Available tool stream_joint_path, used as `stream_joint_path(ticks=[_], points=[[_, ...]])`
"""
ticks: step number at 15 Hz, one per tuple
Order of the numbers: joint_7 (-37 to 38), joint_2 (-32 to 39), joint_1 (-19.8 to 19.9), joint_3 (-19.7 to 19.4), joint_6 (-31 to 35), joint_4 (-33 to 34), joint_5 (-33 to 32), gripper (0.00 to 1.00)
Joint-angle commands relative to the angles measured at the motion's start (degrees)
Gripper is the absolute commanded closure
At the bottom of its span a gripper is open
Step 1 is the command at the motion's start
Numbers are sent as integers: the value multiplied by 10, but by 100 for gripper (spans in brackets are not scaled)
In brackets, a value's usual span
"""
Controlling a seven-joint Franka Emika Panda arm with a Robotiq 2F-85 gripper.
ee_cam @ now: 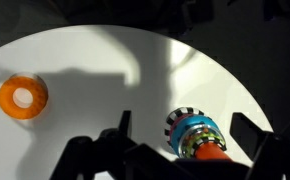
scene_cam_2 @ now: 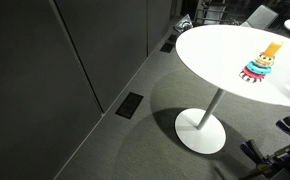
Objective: Put the striped ring on the orange stand
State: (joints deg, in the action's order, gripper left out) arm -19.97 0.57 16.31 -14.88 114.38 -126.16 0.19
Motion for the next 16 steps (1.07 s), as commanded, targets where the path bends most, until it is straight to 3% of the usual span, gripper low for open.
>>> stream_joint_path(ticks=[1, 10, 16], points=[[-23, -60, 4, -11, -12, -30, -7, 0], [70, -184, -14, -8, 85, -113, 42, 0], [174, -243, -39, 38, 143, -160, 37, 0]])
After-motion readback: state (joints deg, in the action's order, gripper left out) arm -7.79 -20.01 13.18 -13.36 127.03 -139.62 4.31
